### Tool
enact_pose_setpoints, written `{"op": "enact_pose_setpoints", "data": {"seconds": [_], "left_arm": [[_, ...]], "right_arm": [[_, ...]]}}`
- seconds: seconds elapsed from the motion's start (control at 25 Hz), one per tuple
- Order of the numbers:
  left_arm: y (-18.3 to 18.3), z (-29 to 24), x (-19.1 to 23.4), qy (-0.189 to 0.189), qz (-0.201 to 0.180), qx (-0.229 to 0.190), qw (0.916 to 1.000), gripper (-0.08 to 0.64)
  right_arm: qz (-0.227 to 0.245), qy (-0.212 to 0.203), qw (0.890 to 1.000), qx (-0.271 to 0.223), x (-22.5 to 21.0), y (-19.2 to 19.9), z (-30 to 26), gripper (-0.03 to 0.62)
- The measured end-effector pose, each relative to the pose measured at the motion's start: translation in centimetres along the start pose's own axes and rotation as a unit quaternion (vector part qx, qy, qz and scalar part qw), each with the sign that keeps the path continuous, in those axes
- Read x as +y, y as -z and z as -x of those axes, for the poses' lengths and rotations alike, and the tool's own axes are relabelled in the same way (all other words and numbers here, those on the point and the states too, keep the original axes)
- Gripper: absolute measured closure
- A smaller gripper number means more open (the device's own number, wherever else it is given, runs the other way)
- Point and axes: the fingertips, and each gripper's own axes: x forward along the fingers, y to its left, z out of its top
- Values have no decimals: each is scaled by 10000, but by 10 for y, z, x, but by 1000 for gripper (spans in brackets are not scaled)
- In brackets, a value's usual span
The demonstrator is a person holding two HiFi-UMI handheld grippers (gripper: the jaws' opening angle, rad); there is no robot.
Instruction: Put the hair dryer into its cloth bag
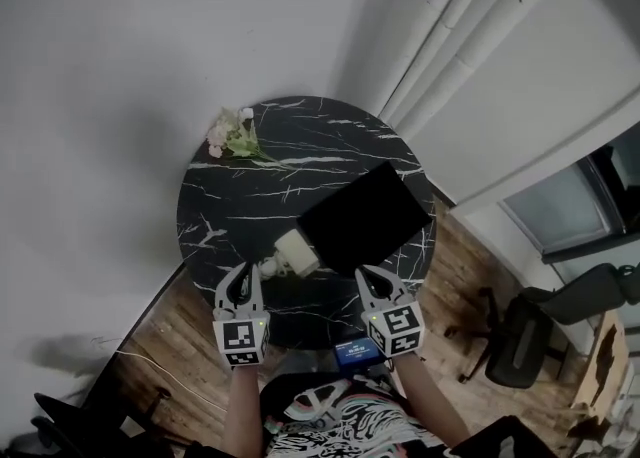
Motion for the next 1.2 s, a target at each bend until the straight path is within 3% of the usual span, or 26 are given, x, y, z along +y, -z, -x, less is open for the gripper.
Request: {"op": "enact_pose_setpoints", "data": {"seconds": [0.32,0.72,0.88,1.12,1.2], "left_arm": [[17,-8,-11,219,-88,98,9997,545],[22,-14,-11,151,-312,207,9992,545],[37,-18,-13,234,-539,458,9972,543],[54,-28,-16,295,-582,721,9953,540],[59,-31,-16,314,-526,799,9949,505]], "right_arm": [[-31,165,9998,79,-5,15,9,574],[193,-131,9997,107,2,19,-9,572],[271,-207,9990,281,1,27,-23,572],[319,-356,9973,558,-7,42,-43,571],[311,-421,9966,638,-8,48,-51,571]]}}
